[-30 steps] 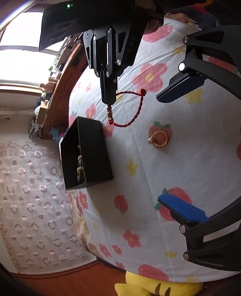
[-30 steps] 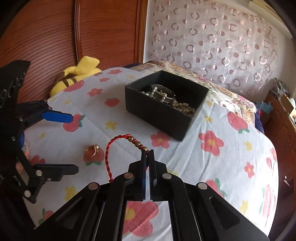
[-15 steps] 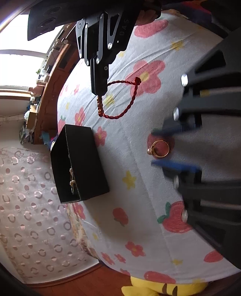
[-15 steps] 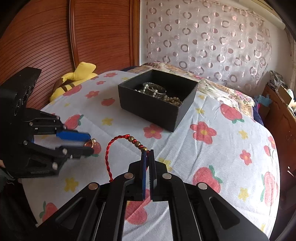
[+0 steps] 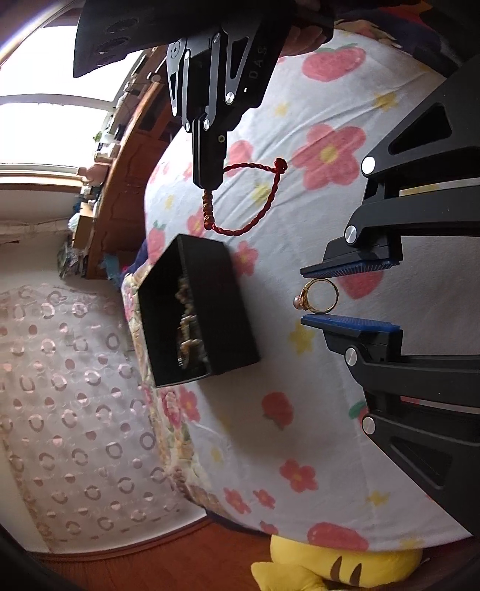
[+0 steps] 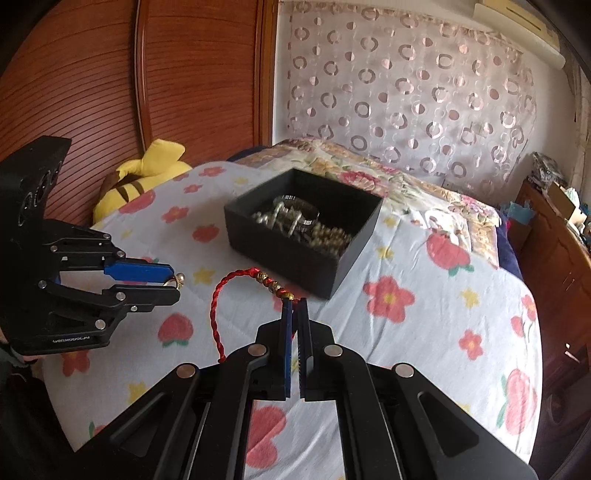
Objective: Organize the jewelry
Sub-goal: 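Grasp the red string bracelet with the right tool while the left tool grasps the gold ring, then drop the red bracelet into the box with the right tool while the left tool drops the gold ring in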
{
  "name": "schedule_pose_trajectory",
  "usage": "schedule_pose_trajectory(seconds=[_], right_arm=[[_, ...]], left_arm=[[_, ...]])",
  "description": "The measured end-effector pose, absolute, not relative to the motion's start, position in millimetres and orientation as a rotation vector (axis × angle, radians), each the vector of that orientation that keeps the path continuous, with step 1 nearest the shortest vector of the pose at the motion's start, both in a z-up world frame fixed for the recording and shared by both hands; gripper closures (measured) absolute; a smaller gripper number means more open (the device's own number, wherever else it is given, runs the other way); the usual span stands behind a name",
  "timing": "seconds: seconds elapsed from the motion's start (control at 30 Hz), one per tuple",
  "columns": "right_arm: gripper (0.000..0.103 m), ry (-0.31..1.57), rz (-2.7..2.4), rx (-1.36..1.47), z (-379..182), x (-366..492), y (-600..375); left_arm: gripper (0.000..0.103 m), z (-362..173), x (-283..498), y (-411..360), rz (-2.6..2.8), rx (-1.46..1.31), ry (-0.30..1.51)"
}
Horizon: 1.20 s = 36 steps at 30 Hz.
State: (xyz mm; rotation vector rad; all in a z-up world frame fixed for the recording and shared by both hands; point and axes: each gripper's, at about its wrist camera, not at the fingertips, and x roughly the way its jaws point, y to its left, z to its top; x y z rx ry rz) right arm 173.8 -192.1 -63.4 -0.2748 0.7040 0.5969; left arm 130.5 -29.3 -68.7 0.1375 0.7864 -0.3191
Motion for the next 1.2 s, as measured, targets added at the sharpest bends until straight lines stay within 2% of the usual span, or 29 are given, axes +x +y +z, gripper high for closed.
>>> schedule_pose_trajectory(seconds=[0.33, 0.73, 0.8, 0.83, 0.87, 1.2], right_arm=[[0.1, 0.677, 0.556, -0.253, -38.8, 219.8, -180.2], [0.098, 0.713, 0.507, -0.238, -42.3, 271.8, -164.7], [0.093, 0.721, 0.499, -0.233, -44.3, 275.2, -163.9], [0.084, 0.723, 0.499, -0.232, -45.6, 274.6, -163.4], [0.079, 0.721, 0.498, -0.23, -46.0, 274.4, -163.8], [0.079, 0.705, 0.489, -0.21, -47.9, 264.3, -191.8]], left_arm=[[0.084, -50.6, 145.8, -26.8, -0.303, 0.13, 0.748], [0.084, -33.9, 177.5, -19.9, -0.284, 0.098, 0.719], [0.084, -31.5, 183.6, -20.0, -0.279, 0.099, 0.715], [0.084, -29.8, 187.4, -20.1, -0.277, 0.098, 0.713], [0.084, -28.3, 191.4, -19.6, -0.276, 0.096, 0.713], [0.084, -22.2, 234.3, -32.8, -0.263, 0.094, 0.72]])
